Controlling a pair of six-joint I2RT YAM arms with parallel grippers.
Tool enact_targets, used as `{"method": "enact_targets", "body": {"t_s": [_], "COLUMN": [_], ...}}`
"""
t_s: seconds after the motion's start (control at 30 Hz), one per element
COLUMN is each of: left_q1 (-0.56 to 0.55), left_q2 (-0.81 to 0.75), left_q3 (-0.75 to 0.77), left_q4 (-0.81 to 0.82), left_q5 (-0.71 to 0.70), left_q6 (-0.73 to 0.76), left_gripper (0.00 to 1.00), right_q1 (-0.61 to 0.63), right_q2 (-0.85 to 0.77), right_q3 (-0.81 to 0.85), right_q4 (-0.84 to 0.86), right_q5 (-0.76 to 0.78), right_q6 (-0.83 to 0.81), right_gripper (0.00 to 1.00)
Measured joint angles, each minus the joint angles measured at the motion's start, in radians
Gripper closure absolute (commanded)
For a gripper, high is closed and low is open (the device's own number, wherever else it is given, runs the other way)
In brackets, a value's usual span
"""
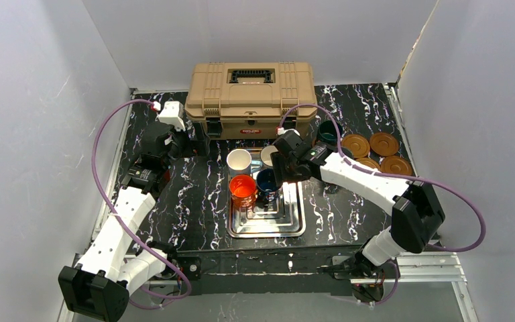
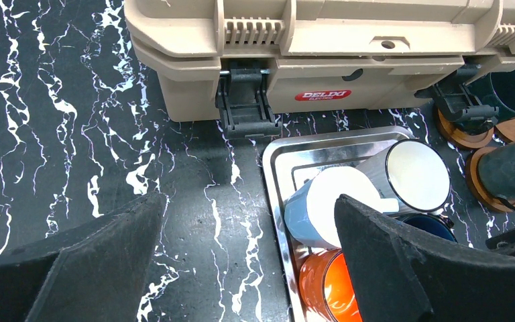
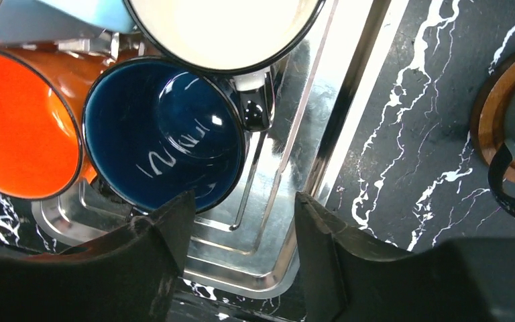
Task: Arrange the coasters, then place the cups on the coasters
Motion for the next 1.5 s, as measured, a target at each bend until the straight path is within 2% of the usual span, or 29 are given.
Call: {"method": "enact_targets", "body": {"t_s": [0.17,0.53,1.03,1.23,1.37,1.5], "left_q1": [0.0,0.0,0.0,0.0,0.0,0.0], "left_q2": [0.0,0.0,0.0,0.0,0.0,0.0], "left_q3": [0.0,0.0,0.0,0.0,0.0,0.0], "left_q4": [0.0,0.0,0.0,0.0,0.0,0.0], "left_q5": [0.0,0.0,0.0,0.0,0.0,0.0], "left_q6": [0.0,0.0,0.0,0.0,0.0,0.0], "left_gripper": [0.02,0.02,0.02,0.02,0.02,0.02], "right_q1": [0.001,0.023,0.042,0.047,0.047,0.047], "right_q2": [0.015,0.105,0.106,0.106,0.106,0.103], "right_q3": [0.0,-0.002,-0.001,0.008,0.013,0.014], "right_q4": [0.011,0.029,-0.011,-0.045,-0.077,-0.094], "right_q5": [0.037,0.101,0.134,0.146,0.152,0.151], "right_q6": [0.085,0.202,0.274,0.28,0.286,0.301], "right_gripper": [0.49,0.59,0.73,0.85,0.99,0.99]}}
